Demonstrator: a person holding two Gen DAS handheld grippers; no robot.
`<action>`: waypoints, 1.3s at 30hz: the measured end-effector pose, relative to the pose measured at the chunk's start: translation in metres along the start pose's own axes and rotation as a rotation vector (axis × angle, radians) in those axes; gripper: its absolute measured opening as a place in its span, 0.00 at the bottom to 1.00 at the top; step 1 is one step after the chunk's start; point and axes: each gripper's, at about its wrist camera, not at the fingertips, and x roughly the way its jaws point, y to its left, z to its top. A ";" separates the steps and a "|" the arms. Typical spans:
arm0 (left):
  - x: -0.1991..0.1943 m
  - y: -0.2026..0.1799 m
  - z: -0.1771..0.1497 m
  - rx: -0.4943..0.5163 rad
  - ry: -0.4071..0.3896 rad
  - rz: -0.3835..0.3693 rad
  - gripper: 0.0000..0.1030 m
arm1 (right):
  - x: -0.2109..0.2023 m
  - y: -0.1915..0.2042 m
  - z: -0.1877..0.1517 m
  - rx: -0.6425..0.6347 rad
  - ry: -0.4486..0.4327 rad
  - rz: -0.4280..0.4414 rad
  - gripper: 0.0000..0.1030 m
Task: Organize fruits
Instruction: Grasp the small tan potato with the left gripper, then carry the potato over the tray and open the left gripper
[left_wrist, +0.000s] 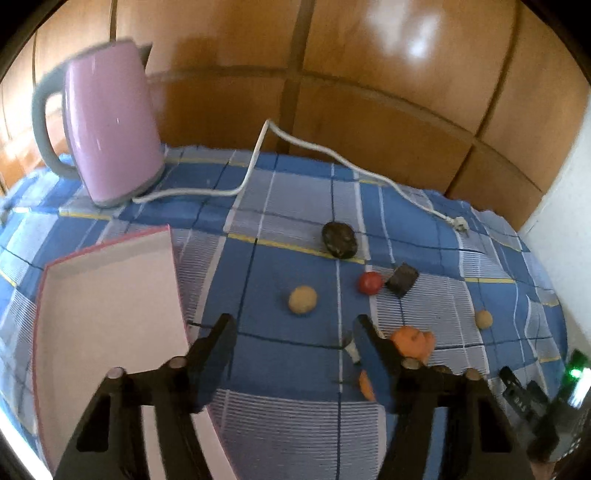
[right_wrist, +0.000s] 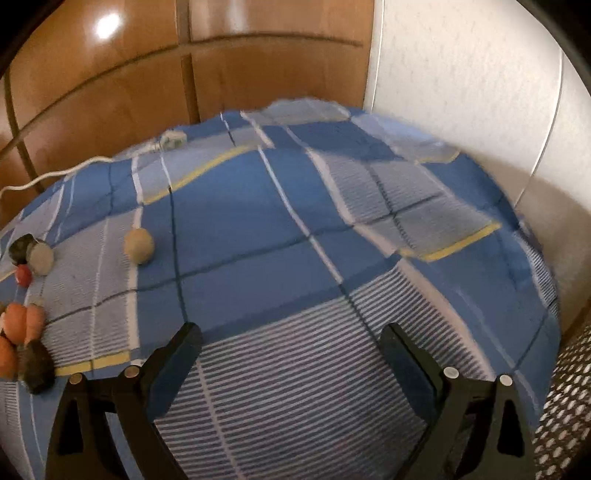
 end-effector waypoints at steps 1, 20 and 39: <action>0.003 0.004 0.002 -0.017 0.003 -0.004 0.60 | -0.001 0.001 0.000 -0.002 -0.010 -0.004 0.97; 0.055 -0.014 0.000 0.075 0.069 -0.060 0.24 | 0.001 0.004 -0.002 -0.013 -0.018 -0.008 0.98; -0.071 0.104 -0.061 -0.152 -0.109 0.075 0.24 | 0.000 0.005 -0.003 -0.020 -0.033 -0.014 0.99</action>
